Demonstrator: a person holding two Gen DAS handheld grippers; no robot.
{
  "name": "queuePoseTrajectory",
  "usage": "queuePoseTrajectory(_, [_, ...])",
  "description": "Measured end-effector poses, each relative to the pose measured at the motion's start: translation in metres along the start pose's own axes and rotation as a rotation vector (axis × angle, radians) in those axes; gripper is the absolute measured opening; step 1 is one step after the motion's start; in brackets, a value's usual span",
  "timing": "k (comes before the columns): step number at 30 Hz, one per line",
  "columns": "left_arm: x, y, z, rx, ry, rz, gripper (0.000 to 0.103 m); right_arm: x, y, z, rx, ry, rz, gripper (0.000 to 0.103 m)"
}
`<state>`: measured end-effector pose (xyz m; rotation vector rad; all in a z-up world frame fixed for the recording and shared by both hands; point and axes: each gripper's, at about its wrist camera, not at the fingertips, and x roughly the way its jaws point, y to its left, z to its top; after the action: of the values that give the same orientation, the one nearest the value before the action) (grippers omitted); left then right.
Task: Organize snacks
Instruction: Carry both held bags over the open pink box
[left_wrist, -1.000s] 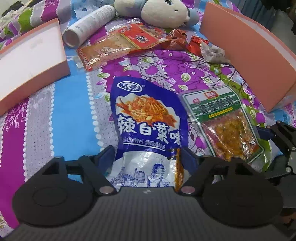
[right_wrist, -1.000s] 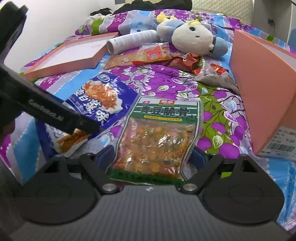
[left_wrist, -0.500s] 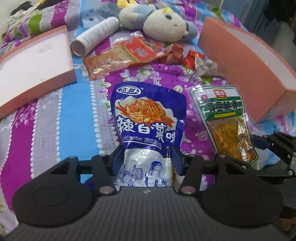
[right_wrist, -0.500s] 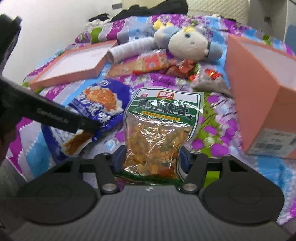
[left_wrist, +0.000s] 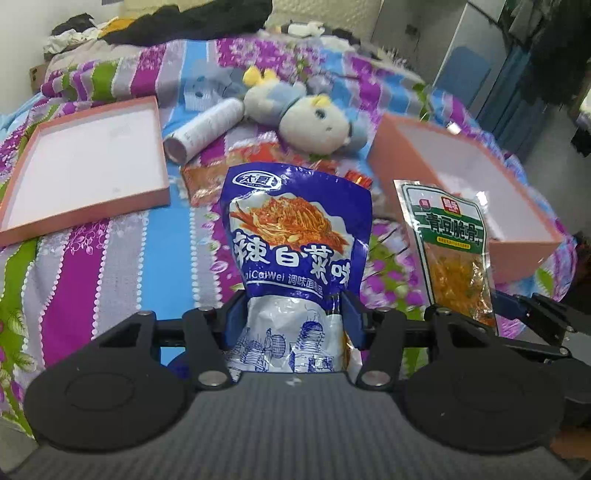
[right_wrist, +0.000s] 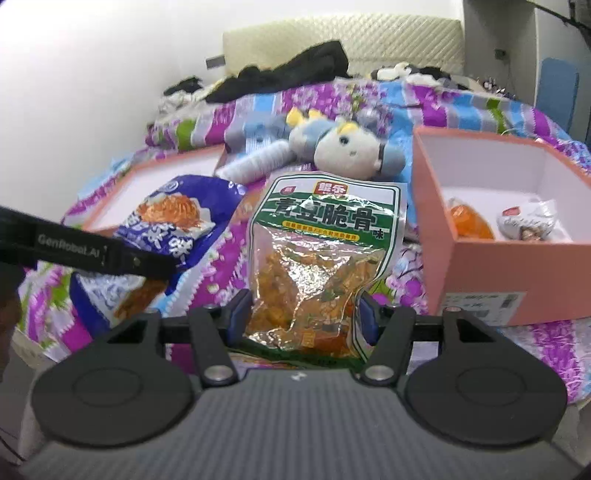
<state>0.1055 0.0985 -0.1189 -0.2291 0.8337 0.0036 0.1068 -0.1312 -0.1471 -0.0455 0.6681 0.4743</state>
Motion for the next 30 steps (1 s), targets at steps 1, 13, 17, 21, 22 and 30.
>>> queuePoseTrajectory(1, [-0.008, -0.004, 0.0, -0.007, -0.011, -0.001, 0.06, -0.007, -0.001, 0.002, -0.001, -0.008, -0.008, 0.061])
queuePoseTrajectory(13, [-0.07, -0.062, -0.017, -0.008, -0.051, -0.085, 0.06, -0.093, -0.027, 0.004, 0.098, -0.068, -0.073, 0.061])
queuePoseTrajectory(17, [-0.075, -0.084, -0.021, -0.001, -0.057, -0.13, 0.06, -0.115, -0.037, -0.001, 0.114, -0.079, -0.108, 0.061])
queuePoseTrajectory(21, [-0.067, -0.106, -0.018, 0.01, -0.057, -0.172, 0.06, -0.124, -0.054, -0.002, 0.132, -0.08, -0.158, 0.061])
queuePoseTrajectory(22, [-0.063, -0.112, -0.016, 0.014, -0.057, -0.18, 0.06, -0.123, -0.059, -0.003, 0.139, -0.08, -0.166, 0.061])
queuePoseTrajectory(30, [-0.014, -0.149, 0.02, 0.056, -0.042, -0.235, 0.06, -0.104, -0.099, 0.009, 0.173, -0.076, -0.208, 0.062])
